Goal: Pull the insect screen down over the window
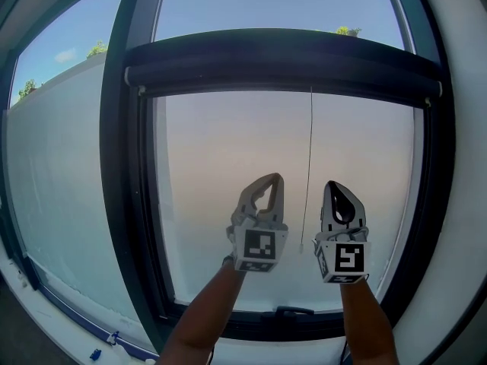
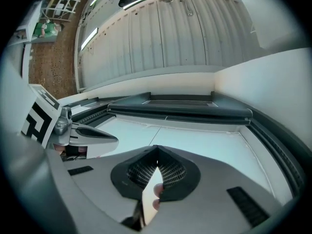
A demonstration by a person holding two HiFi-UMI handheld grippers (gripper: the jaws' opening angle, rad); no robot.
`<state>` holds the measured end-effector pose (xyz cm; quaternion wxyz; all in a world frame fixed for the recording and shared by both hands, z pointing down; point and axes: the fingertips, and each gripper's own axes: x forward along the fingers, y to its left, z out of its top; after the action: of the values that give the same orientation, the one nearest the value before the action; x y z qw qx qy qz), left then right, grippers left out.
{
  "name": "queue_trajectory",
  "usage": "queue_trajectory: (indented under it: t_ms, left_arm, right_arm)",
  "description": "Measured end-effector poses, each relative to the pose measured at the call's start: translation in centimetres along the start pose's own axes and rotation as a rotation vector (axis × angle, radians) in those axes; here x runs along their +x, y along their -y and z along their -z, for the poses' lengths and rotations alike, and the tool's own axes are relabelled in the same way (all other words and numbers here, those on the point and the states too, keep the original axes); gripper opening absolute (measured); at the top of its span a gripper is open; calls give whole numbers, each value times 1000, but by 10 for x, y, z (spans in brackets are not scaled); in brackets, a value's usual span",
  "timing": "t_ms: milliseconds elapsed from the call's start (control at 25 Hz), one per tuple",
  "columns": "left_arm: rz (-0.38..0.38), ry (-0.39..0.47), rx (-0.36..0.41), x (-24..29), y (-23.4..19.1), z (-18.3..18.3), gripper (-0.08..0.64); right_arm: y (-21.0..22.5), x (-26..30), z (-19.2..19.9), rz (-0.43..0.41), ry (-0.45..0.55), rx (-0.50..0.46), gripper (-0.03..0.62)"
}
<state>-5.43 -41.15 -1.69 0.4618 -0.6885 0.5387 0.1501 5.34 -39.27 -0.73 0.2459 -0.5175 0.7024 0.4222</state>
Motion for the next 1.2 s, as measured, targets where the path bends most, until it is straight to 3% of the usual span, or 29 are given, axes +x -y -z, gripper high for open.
queue_trajectory:
  t_ms: [280,720,920,1080,1200]
  left_arm:
    - [-14,25,40,31,-10,-21,-6]
    - [-58,70,269,67,-54,-62,-6]
    - [-26,3,430,88,-63,-73,-6]
    - [-26,-55,530,97,-73,-78,-6]
    - [4,-99,601,105,-81,-78,-6]
  right_arm:
    - [12,46,-8,-15,-2,-98,3]
    - [44,90,-40,-21,13,-369,3]
    - [48,110,-52,-47,-4,-546,3]
    - [59,125,-55,-53,-32,-587,3]
    - [62,137,-49,-68,-86,-742,3]
